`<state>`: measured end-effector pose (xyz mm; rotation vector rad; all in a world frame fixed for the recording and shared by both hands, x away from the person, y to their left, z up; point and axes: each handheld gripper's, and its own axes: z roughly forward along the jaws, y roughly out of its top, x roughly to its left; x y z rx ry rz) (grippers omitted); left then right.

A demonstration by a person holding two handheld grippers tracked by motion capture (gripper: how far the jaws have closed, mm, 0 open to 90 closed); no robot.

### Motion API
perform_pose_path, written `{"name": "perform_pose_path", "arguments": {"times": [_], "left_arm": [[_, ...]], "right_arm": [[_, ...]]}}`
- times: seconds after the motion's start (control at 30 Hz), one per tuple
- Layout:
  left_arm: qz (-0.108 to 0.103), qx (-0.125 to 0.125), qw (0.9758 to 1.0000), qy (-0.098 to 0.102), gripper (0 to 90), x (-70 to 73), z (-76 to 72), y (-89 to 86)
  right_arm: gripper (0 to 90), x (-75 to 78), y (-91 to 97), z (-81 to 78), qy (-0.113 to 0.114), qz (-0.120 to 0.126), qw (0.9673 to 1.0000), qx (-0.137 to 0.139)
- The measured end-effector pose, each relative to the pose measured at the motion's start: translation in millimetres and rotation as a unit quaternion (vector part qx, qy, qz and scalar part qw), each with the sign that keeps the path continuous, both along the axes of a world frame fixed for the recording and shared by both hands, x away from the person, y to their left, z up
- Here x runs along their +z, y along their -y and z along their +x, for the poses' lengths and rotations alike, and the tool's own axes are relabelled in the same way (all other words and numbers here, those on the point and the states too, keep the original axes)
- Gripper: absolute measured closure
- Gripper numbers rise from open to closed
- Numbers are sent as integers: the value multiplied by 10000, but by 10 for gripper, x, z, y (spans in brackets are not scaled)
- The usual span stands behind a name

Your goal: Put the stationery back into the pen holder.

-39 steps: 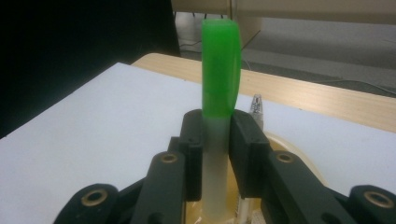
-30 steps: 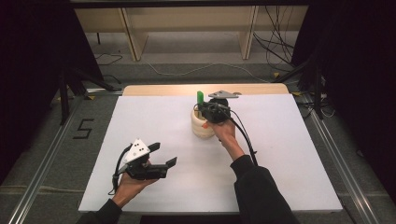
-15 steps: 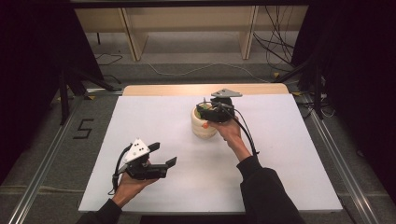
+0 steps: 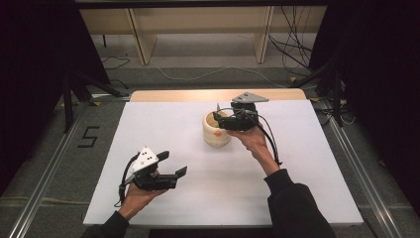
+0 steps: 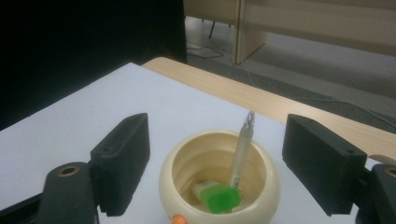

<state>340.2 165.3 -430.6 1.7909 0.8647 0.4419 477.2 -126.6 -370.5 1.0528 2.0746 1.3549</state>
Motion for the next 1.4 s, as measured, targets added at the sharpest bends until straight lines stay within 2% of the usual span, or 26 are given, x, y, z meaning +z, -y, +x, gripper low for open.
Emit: {"name": "perform_pose_path", "arguments": {"times": [0.13,0.23,0.53,0.9,1.13,1.4], "left_arm": [[11,-10,10000,-3,157,-1,1,3],[13,-8,10000,9,157,-4,2,7],[9,7,10000,8,157,-6,2,6],[35,-24,10000,-6,157,-9,-1,14],[44,-29,10000,-14,157,-9,0,15],[44,-52,10000,-28,157,-7,-1,23]], "right_arm": [[239,38,42,-63,58,40,10000,59],[238,66,96,-154,136,-51,9998,109],[239,45,209,-275,120,21,9998,161],[239,-100,336,-510,57,200,9993,307],[239,-169,391,-603,104,344,9987,371],[239,-248,444,-668,45,322,9986,427]]}}
